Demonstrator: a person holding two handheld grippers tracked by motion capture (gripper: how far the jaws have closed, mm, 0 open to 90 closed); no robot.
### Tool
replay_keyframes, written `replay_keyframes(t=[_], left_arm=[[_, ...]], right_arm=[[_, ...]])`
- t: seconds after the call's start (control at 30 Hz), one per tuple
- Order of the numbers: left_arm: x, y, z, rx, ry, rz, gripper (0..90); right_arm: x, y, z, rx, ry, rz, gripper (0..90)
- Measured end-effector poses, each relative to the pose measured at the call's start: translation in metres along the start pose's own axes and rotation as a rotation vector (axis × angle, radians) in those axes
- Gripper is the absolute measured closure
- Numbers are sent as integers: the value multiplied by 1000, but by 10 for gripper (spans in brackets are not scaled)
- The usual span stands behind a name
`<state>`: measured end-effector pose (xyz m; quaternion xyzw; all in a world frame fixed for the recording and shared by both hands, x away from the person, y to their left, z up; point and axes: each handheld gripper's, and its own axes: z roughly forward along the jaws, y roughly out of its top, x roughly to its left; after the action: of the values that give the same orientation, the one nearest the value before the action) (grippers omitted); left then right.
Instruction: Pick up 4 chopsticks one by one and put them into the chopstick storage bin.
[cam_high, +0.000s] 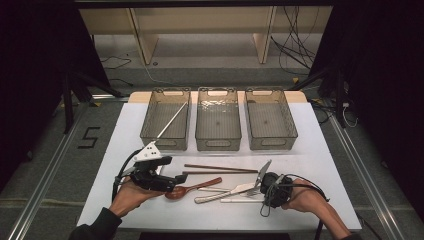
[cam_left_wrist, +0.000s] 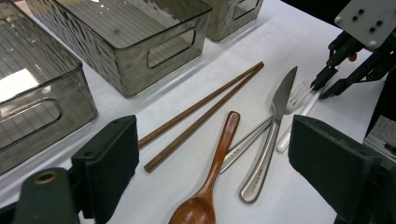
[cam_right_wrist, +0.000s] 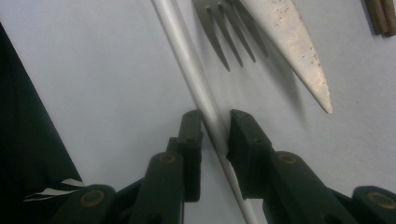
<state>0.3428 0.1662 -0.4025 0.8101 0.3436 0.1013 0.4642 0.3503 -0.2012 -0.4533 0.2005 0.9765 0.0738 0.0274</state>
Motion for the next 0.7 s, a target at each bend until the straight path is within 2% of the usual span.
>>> replay_keyframes(t=[0.17, 0.3, 0.43, 0.53, 0.7], left_arm=[[0, 0, 0, 4, 1, 1, 160], [1, 0, 0, 6, 1, 2, 161], [1, -1, 1, 11, -3, 1, 161], [1, -1, 2, 17, -6, 4, 161], [2, -1, 2, 20, -9, 1, 161]], right_arm=[[7, 1, 0, 23, -20, -62, 780], [11, 1, -1, 35, -16, -104, 799], [17, 1, 0, 39, -32, -176, 824], [19, 0, -1, 40, -31, -209, 839], [21, 0, -1, 39, -19, -236, 854]])
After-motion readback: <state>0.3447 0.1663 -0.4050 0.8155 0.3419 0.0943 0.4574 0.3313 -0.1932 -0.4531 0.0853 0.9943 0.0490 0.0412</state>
